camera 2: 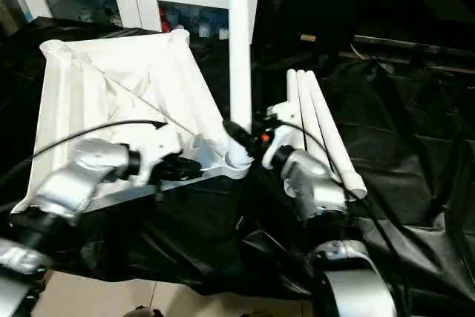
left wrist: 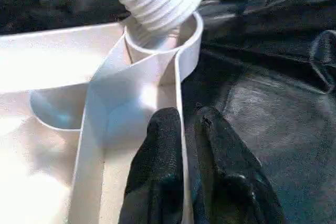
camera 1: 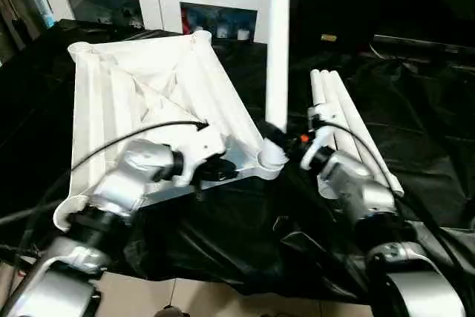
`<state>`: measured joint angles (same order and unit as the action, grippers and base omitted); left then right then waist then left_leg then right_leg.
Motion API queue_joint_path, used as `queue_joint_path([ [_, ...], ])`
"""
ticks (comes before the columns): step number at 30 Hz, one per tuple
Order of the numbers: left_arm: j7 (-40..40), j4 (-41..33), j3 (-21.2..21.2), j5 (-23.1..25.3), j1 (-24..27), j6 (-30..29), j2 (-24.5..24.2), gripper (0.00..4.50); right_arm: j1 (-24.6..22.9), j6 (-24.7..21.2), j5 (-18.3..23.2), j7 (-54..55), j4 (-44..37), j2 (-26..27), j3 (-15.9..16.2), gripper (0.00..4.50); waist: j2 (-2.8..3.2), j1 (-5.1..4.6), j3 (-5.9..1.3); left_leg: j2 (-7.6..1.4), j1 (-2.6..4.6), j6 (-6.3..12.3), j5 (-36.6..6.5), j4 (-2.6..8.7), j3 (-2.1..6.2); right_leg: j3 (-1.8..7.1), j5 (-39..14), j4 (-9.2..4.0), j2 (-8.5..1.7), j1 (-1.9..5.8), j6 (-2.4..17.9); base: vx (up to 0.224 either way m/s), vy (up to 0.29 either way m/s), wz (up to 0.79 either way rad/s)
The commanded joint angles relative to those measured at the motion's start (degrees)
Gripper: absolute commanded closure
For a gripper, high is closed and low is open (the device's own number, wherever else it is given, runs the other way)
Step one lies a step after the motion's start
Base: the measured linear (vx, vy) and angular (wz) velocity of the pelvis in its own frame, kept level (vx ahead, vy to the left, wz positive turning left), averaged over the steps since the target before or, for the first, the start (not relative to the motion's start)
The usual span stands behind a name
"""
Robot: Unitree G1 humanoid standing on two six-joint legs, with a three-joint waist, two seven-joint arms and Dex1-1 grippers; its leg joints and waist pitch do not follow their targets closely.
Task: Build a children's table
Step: Insert table leg to table base
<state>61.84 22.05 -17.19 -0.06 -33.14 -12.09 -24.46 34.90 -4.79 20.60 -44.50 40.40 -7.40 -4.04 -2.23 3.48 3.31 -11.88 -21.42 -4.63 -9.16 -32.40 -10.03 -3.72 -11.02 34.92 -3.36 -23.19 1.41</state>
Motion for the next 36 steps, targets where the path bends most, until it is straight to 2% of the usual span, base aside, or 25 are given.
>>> queue_joint_path([
  [1,1.9,-1.5,1.5,-2.1,0.3,0.2,-0.4,3.68,-0.8,-1.1,1.2,-1.1,-3.3,-0.8,-0.7,2.63,0.93,0.02,-3.93,-1.53,1.07,1.29,-10.3,3.21,-0.04,2.94,-3.4,-3.49,-4.17,3.35,13.3,0.000,0.000,0.00],
  [2,2.8,-1.9,2.8,-3.7,0.0,-1.2,-0.5,3.66,-1.2,-1.7,1.4,-1.4,-4.5,-0.9,-0.7,2.63,0.89,0.04,-3.89,-1.50,1.05,1.01,-10.6,3.22,-0.06,2.95,-4.2,-3.53,-4.15,3.35,13.0,0.000,0.000,0.00],
  [3,2.8,-2.0,4.6,-5.4,-0.8,-3.2,-0.4,3.66,-1.7,-2.5,1.5,-1.7,-6.1,-1.2,-0.6,2.63,1.24,0.03,-3.97,-1.52,1.11,0.74,-10.7,3.21,0.01,2.94,-4.4,-3.42,-4.13,3.33,13.1,0.000,0.000,0.00],
  [4,1.4,-1.2,6.7,-6.6,-2.3,-4.7,0.2,3.66,-2.2,-3.3,1.7,-2.0,-7.5,-1.4,-0.5,2.63,1.01,-0.03,-3.95,-1.43,1.11,0.60,-10.9,3.15,-0.07,2.95,-4.5,-3.54,-4.08,3.33,13.1,0.000,0.000,0.00],
  [6,-3.0,1.4,8.9,-6.5,-4.9,-5.6,1.4,3.66,-2.7,-3.9,1.9,-2.0,-8.9,-1.5,-0.2,2.63,1.06,-0.08,-3.87,-1.35,1.16,0.59,-11.0,3.11,-0.16,2.92,-4.5,-3.61,-3.79,3.28,12.9,0.000,0.000,0.00],
  [7,-6.2,3.2,10.2,-6.4,-6.7,-6.0,2.2,3.66,-3.1,-4.5,2.0,-2.0,-10.0,-1.6,-0.1,2.63,1.01,0.05,-3.97,-1.32,1.25,0.66,-11.2,3.01,-0.04,2.88,-4.9,-3.58,-3.97,3.32,12.8,0.000,0.000,0.00],
  [8,-12.0,6.5,11.6,-5.4,-9.5,-6.0,3.7,3.66,-3.4,-5.0,2.2,-2.1,-10.8,-1.6,0.2,2.63,0.97,0.26,-3.99,-1.22,1.42,0.76,-11.4,2.83,-0.14,2.82,-5.1,-3.76,-3.73,3.18,12.4,0.000,0.000,0.00],
  [9,-22.2,11.6,14.4,-4.9,-14.6,-7.5,6.9,3.66,-3.8,-5.3,1.9,-2.2,-11.8,-1.4,0.9,2.63,0.85,0.08,-4.04,-1.23,1.11,0.93,-11.1,2.83,0.00,2.79,-4.7,-3.60,-3.78,3.44,12.4,0.000,0.000,0.00],
  [10,-26.2,13.6,15.2,-4.7,-16.8,-7.7,8.5,3.66,-3.9,-5.5,1.7,-2.4,-12.2,-1.3,1.3,2.63,1.13,0.23,-3.99,-1.25,1.23,0.87,-11.4,2.76,0.02,2.76,-5.0,-3.67,-3.79,3.33,12.2,0.000,0.000,0.00],
  [11,-26.8,13.8,15.0,-4.6,-17.7,-7.1,9.4,3.66,-3.9,-5.4,1.5,-2.4,-12.2,-1.2,1.5,2.63,0.71,0.34,-4.08,-1.28,1.00,1.12,-10.9,2.73,0.23,2.69,-5.4,-3.71,-4.15,3.72,12.0,0.000,0.000,0.00],
  [12,-26.8,13.8,15.0,-4.6,-17.7,-7.1,9.4,3.66,-3.9,-5.4,1.5,-2.4,-12.2,-1.2,1.5,2.63,0.62,0.36,-4.12,-1.21,0.69,1.27,-10.0,2.75,0.27,2.67,-5.1,-3.64,-4.20,3.91,12.0,0.000,0.000,0.00],
  [13,-26.5,13.3,14.5,-4.7,-18.4,-6.4,10.5,3.66,-4.0,-5.6,1.3,-2.4,-12.5,-1.1,1.7,2.63,0.62,0.45,-4.11,-1.24,0.71,1.66,-9.1,2.68,0.23,2.71,-4.4,-3.70,-4.28,3.77,12.2,0.000,0.000,0.00],
  [14,-26.5,11.9,14.4,-5.7,-19.6,-6.1,13.0,3.66,-4.2,-5.9,0.8,-2.3,-13.0,-1.0,2.1,2.63,0.64,0.44,-4.31,-1.16,0.50,2.09,-7.4,2.50,0.22,2.74,-2.0,-3.38,-4.27,4.04,12.8,0.000,0.000,0.00],
  [15,-26.5,11.6,14.4,-5.9,-19.8,-6.1,13.5,3.66,-4.3,-5.9,0.7,-2.3,-13.1,-1.1,2.2,2.63,0.60,0.50,-4.45,-1.17,0.62,2.47,-6.5,2.34,0.13,2.78,-0.2,-3.24,-4.22,3.99,13.3,0.000,0.000,0.00],
  [17,-24.8,8.9,14.0,-7.2,-20.9,-5.7,16.4,3.66,-4.8,-6.2,-0.3,-2.0,-13.4,-1.6,2.8,2.63,0.43,0.57,-4.77,-1.05,0.33,4.43,-3.2,2.00,0.13,2.70,6.3,-2.58,-4.16,4.23,14.8,0.000,0.000,0.00],
  [19,-22.9,6.8,13.5,-8.5,-21.2,-5.1,18.0,3.66,-5.1,-6.2,-1.0,-1.6,-13.5,-1.9,3.2,2.63,0.42,0.75,-4.88,-1.11,0.24,5.76,-1.6,1.79,0.12,2.66,9.9,-2.25,-4.20,4.23,16.0,0.000,0.000,0.00],
  [20,-22.0,5.7,13.1,-9.1,-21.1,-4.8,18.4,3.66,-5.2,-6.0,-1.4,-1.4,-13.5,-2.0,3.4,2.63,0.28,0.75,-4.80,-1.04,0.13,6.34,-2.0,1.77,0.10,2.55,10.0,-2.29,-4.12,4.24,16.1,0.000,0.000,0.00],
  [21,-21.4,4.7,12.6,-9.7,-21.0,-4.4,18.8,3.66,-5.3,-5.9,-1.6,-1.1,-13.5,-2.2,3.6,2.63,0.68,0.71,-4.66,-1.15,0.20,6.30,-3.4,1.85,0.16,2.49,7.8,-2.52,-4.31,4.20,16.2,0.000,0.000,0.00],
  [22,-20.7,3.8,12.4,-10.5,-20.7,-4.5,19.1,3.66,-5.3,-5.8,-1.7,-1.0,-13.4,-2.2,3.6,2.63,0.51,0.63,-4.60,-1.20,0.21,6.07,-4.2,1.89,0.12,2.49,6.5,-2.69,-4.31,4.21,16.0,0.000,0.000,0.00],
  [26,-17.5,-0.5,11.1,-12.3,-18.2,-5.9,19.7,3.66,-5.3,-5.9,-1.8,-0.7,-13.4,-2.2,3.6,2.63,0.54,0.49,-4.30,-1.36,0.39,4.40,-7.4,2.09,0.10,2.55,0.2,-3.22,-4.17,3.98,15.1,0.000,0.000,0.00],
  [30,-17.7,-0.2,11.2,-11.2,-17.0,-5.4,19.5,3.66,-5.3,-6.0,-2.2,-0.7,-13.5,-2.2,3.6,2.63,0.50,0.32,-4.27,-1.37,0.41,3.66,-7.8,2.13,0.16,2.52,-2.0,-3.42,-4.04,3.90,13.8,0.000,0.000,0.00],
  [33,-19.2,0.6,11.8,-10.7,-17.1,-5.1,19.0,3.66,-5.1,-6.0,-2.3,-0.5,-13.4,-2.3,3.6,2.63,0.57,0.30,-4.38,-1.37,0.42,3.32,-7.8,2.12,0.21,2.52,-1.7,-3.31,-4.04,3.90,13.6,0.000,0.000,0.00],
  [34,-19.9,1.1,12.3,-10.7,-17.3,-4.9,18.8,3.66,-5.0,-5.9,-2.2,-0.4,-13.4,-2.3,3.5,2.63,0.42,0.29,-4.36,-1.29,0.39,3.41,-7.7,2.07,0.18,2.54,-1.5,-3.32,-4.04,3.91,13.5,0.000,0.000,0.00],
  [36,-21.7,2.8,12.9,-9.4,-17.5,-3.1,16.9,3.66,-4.6,-5.7,-2.2,0.1,-13.1,-2.6,3.1,2.63,0.46,0.24,-4.37,-1.22,0.41,3.44,-7.9,2.06,0.18,2.54,-2.1,-3.37,-3.96,3.85,13.0,0.000,0.000,0.00],
])
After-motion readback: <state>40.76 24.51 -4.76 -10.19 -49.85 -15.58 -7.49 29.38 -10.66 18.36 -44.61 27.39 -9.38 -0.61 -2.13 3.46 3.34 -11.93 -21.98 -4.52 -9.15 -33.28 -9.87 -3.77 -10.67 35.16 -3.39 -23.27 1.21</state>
